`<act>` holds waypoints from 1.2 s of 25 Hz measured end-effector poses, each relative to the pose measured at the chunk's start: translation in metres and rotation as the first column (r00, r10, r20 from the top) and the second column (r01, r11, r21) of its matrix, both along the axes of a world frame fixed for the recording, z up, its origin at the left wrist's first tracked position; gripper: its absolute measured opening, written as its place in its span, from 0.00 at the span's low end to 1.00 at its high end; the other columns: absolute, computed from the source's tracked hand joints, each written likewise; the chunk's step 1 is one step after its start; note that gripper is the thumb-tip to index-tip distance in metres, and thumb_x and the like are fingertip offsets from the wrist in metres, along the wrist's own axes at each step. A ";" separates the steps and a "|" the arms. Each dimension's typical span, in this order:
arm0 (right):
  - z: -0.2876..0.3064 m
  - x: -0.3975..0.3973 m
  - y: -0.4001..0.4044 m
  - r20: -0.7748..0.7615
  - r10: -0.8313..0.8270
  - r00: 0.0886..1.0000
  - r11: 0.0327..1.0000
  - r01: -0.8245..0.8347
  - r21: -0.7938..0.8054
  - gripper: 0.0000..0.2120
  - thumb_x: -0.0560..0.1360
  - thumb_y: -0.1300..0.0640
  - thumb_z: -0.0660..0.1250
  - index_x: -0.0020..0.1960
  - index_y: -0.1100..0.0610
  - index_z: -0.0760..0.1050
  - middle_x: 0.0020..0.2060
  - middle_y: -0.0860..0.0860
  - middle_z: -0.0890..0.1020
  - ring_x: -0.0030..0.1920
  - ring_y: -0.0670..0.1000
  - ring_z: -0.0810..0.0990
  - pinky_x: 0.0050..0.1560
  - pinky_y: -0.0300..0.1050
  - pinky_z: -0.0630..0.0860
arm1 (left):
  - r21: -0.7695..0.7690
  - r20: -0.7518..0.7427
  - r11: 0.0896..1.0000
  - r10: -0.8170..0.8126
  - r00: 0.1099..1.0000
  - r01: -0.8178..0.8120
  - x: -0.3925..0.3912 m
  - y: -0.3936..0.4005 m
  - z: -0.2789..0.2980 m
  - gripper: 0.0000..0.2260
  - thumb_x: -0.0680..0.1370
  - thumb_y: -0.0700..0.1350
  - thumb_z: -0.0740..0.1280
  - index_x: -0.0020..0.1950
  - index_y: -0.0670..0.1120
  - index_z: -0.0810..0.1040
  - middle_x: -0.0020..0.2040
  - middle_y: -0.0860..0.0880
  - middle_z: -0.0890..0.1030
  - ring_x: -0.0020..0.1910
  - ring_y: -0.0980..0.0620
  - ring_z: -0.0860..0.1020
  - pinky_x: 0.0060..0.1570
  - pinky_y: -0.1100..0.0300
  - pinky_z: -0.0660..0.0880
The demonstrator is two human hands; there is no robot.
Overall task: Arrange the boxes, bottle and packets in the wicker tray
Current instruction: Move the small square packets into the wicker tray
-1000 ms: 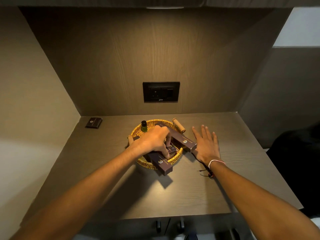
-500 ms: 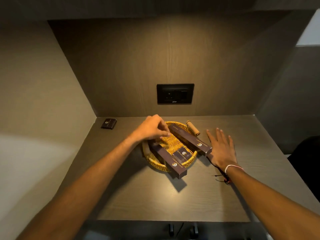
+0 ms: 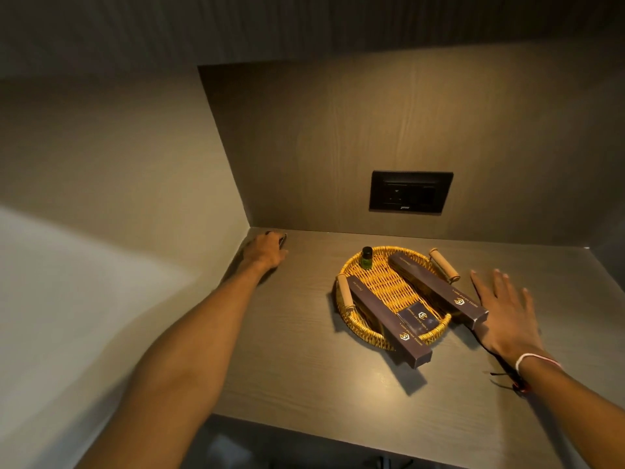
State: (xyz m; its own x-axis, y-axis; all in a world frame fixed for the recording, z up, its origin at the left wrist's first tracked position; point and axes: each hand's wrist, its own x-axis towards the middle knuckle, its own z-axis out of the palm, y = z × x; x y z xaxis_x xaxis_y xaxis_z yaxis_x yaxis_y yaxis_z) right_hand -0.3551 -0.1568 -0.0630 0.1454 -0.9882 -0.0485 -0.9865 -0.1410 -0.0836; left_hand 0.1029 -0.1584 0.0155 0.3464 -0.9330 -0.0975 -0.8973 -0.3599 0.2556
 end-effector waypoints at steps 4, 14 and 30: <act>0.004 0.002 0.002 -0.006 -0.007 1.000 0.999 0.006 -0.033 0.49 0.74 0.39 0.68 0.81 0.49 0.40 0.82 0.57 0.46 0.81 0.59 0.43 0.79 0.63 0.47 | -0.109 0.006 0.993 0.034 0.999 -0.033 -0.010 -0.002 -0.006 0.13 0.79 0.45 0.68 0.63 0.45 0.78 0.61 0.38 0.81 0.59 0.37 0.79 0.59 0.45 0.77; 0.015 0.009 0.010 0.040 -0.016 0.999 0.999 0.018 -0.046 0.47 0.74 0.43 0.70 0.82 0.49 0.44 0.82 0.57 0.48 0.81 0.59 0.44 0.79 0.63 0.47 | -0.298 -0.304 0.942 -0.245 0.921 0.152 -0.093 -0.002 0.052 0.29 0.71 0.42 0.76 0.69 0.47 0.71 0.67 0.41 0.75 0.67 0.42 0.70 0.53 0.54 0.69; 0.009 0.007 0.007 0.063 -0.015 0.998 0.999 0.017 -0.030 0.45 0.75 0.36 0.64 0.82 0.49 0.44 0.82 0.58 0.48 0.81 0.60 0.44 0.79 0.64 0.47 | 0.102 -0.073 0.800 -0.587 0.806 0.592 -0.211 0.034 0.036 0.17 0.70 0.46 0.78 0.57 0.49 0.78 0.61 0.47 0.79 0.57 0.48 0.78 0.54 0.51 0.79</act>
State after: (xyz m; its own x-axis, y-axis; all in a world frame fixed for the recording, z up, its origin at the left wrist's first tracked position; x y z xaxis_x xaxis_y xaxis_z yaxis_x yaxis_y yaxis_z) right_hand -0.3485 -0.1502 -0.0536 0.1313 -0.9913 -0.0096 -0.9816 -0.1287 -0.1412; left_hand -0.1081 -0.1240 0.0512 -0.2727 -0.9373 -0.2172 -0.9366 0.2070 0.2826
